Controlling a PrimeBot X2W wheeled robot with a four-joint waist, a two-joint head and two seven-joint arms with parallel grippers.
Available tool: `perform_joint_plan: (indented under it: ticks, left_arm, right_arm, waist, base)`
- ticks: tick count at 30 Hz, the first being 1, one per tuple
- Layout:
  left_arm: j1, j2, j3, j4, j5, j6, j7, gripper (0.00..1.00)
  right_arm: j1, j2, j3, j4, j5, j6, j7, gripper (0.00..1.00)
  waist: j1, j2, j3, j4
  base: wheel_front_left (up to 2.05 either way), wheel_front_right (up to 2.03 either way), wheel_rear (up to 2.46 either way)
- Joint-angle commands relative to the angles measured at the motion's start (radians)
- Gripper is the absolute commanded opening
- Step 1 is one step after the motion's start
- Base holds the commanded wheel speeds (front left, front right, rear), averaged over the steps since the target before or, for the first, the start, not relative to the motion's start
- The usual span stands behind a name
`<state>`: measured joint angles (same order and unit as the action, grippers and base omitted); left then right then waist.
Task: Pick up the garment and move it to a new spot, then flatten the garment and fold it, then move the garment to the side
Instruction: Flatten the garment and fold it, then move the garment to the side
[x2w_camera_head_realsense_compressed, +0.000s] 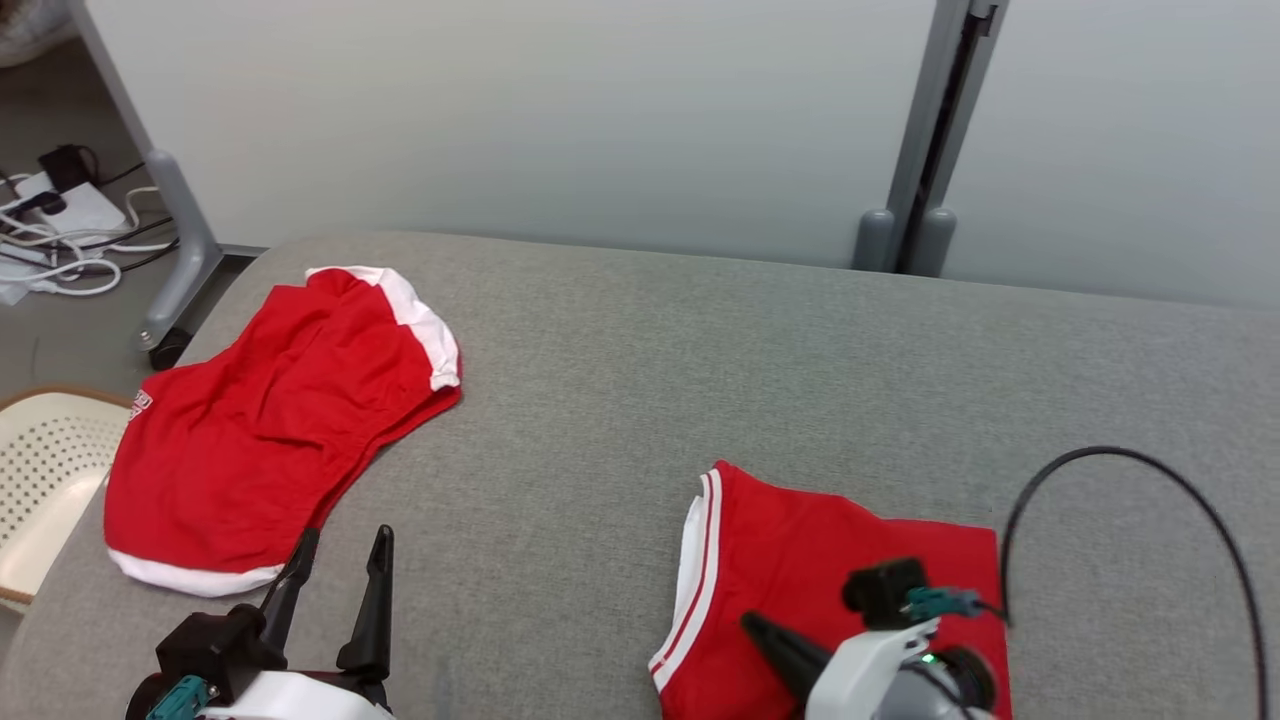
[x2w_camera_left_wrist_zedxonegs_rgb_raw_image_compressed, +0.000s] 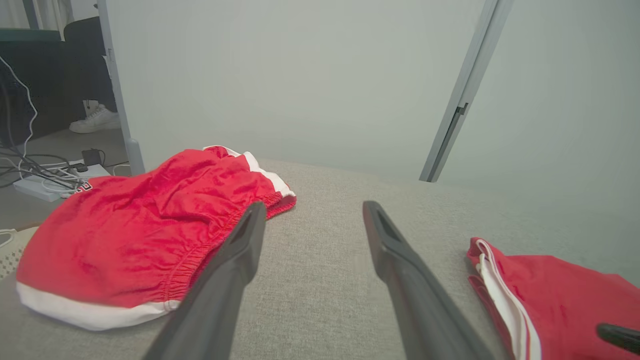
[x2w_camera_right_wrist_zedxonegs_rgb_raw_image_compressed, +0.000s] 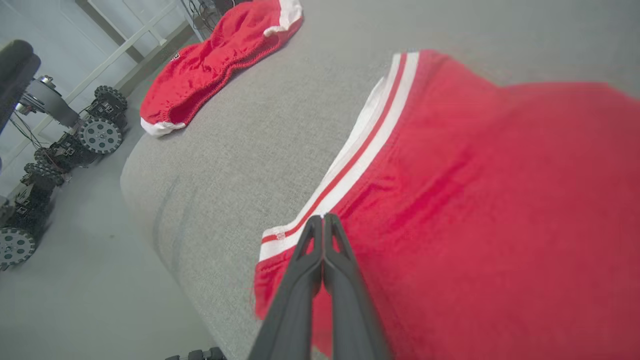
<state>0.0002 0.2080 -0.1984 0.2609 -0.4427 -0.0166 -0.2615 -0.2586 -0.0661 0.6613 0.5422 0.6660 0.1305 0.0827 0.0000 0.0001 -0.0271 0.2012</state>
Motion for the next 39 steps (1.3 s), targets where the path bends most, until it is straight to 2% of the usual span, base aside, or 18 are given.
perform_joint_plan:
  ticks: [1, 12, 13, 14, 15, 16, 18, 28, 34, 39]
  left_arm:
    - [0.007, 0.006, 0.004, -0.005, -0.008, 0.004, -0.002, 1.00]
    - [0.011, 0.002, 0.013, -0.020, -0.005, 0.010, -0.003, 1.00]
    - [0.010, 0.003, 0.014, -0.021, -0.006, 0.009, -0.003, 1.00]
    - [0.009, 0.004, 0.015, -0.020, -0.007, 0.008, -0.003, 1.00]
    - [0.008, 0.004, 0.015, -0.020, -0.008, 0.007, -0.003, 1.00]
    - [0.006, 0.004, 0.015, -0.020, -0.008, 0.006, -0.003, 1.00]
    - [0.001, 0.003, 0.014, -0.021, -0.006, 0.004, -0.003, 1.00]
    - [-0.011, 0.011, 0.015, -0.016, -0.005, -0.002, -0.003, 1.00]
    - [-0.019, 0.012, 0.013, -0.011, -0.005, -0.010, -0.003, 1.00]
    - [-0.033, 0.010, 0.010, -0.005, -0.005, -0.016, -0.003, 1.00]
  right_arm:
    - [-0.008, -0.019, -0.018, -0.007, -0.011, 0.001, -0.014, 0.00]
    - [0.011, -0.080, -0.230, -0.100, -0.104, 0.001, -0.059, 0.00]
    - [0.017, -0.081, -0.251, -0.108, -0.113, 0.001, -0.057, 0.05]
    - [0.023, -0.082, -0.273, -0.118, -0.126, 0.001, -0.055, 0.34]
    - [0.029, -0.080, -0.295, -0.128, -0.137, 0.001, -0.054, 0.93]
    - [0.033, -0.077, -0.317, -0.138, -0.146, 0.001, -0.051, 1.00]
    - [0.054, -0.068, -0.370, -0.167, -0.166, 0.001, -0.033, 1.00]
    - [0.094, -0.052, -0.502, -0.204, -0.214, 0.001, 0.033, 1.00]
    - [0.084, -0.038, -0.549, -0.178, -0.215, 0.001, 0.098, 1.00]
    - [0.055, -0.019, -0.586, -0.079, -0.196, 0.001, 0.149, 1.00]
  waist:
    - [0.0000, -0.0001, -0.003, -0.016]
    - [0.0000, -0.0001, 0.005, -0.082]
    - [0.0000, -0.0001, 0.005, -0.088]
    - [0.0000, -0.0001, 0.006, -0.094]
    - [0.0000, -0.0001, 0.006, -0.099]
    - [0.0000, -0.0001, 0.007, -0.104]
    - [0.0000, -0.0001, 0.010, -0.117]
    - [0.0000, -0.0001, 0.021, -0.137]
    - [0.0000, -0.0001, 0.037, -0.135]
    - [0.0000, -0.0001, 0.047, -0.124]
  base:
    - [0.00, 0.00, 0.00]
    - [0.00, 0.00, 0.00]
    - [0.00, 0.00, 0.00]
    - [0.00, 0.00, 0.00]
    - [0.00, 0.00, 0.00]
    - [0.00, 0.00, 0.00]
    - [0.00, 0.00, 0.00]
    - [0.00, 0.00, 0.00]
    - [0.00, 0.00, 0.00]
    - [0.00, 0.00, 0.00]
